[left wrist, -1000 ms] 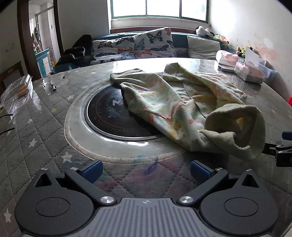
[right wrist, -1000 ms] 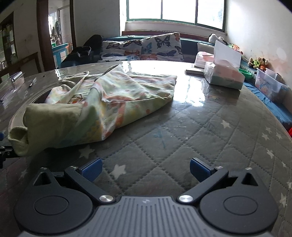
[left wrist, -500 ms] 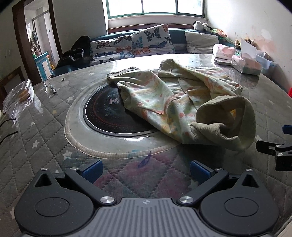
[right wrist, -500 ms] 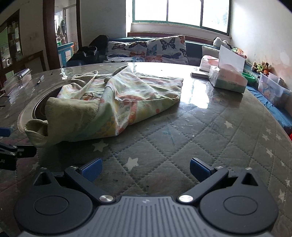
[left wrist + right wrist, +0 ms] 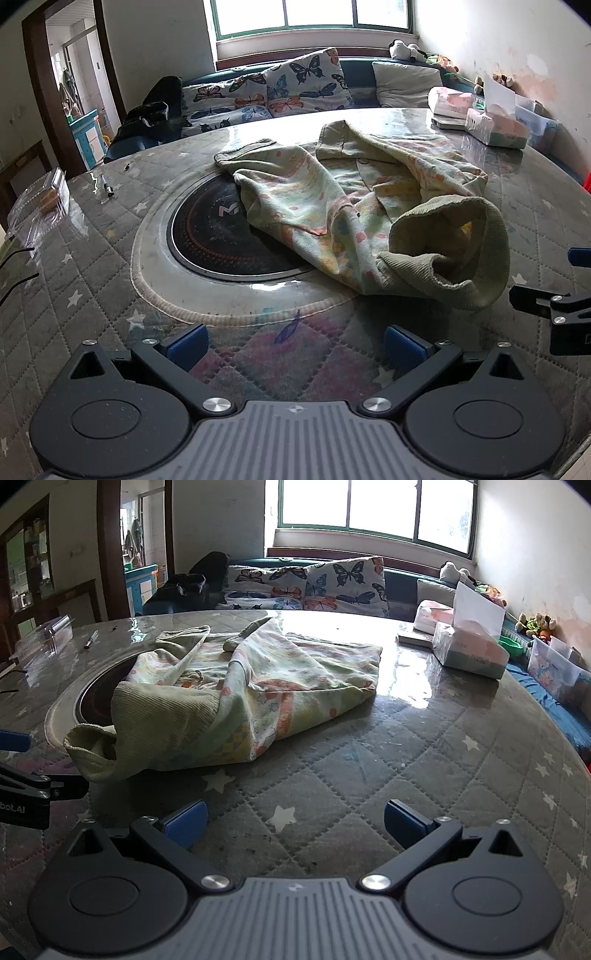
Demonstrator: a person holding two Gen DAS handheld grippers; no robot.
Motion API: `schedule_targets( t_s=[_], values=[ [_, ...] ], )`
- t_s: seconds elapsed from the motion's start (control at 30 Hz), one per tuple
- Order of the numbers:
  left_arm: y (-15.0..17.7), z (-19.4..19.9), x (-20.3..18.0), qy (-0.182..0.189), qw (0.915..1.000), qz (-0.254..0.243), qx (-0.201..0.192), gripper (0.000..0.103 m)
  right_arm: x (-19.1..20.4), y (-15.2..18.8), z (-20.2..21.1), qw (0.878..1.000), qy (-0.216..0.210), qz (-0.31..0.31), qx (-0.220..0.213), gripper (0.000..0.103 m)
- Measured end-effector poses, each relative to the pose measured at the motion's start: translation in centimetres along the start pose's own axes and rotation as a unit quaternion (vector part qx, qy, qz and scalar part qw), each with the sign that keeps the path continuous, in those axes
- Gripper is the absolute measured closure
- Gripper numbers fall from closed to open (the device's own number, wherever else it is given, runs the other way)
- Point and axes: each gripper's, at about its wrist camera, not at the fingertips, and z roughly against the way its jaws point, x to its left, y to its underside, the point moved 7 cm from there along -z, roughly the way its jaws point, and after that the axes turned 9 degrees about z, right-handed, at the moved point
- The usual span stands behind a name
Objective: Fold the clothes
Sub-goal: 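Approach the crumpled floral shirt with both tools, fingers open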
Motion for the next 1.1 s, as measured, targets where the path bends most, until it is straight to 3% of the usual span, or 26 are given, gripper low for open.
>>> schedule_targets(
  t_s=[0.67, 1.1],
  values=[
    [-1.2, -1.2, 0.2, -0.007, 1.0, 0.0, 0.006, 0.0, -0.9, -1.3, -1.2, 1.0, 0.0, -0.001, 0.002, 0.0],
    [-4.8, -1.5, 2.4, -0.034, 0.9991, 0.015, -0.022, 0.0, -4.2, -4.1, -1.3, 1.0, 0.014, -0.008, -0.013, 0.005]
  ],
)
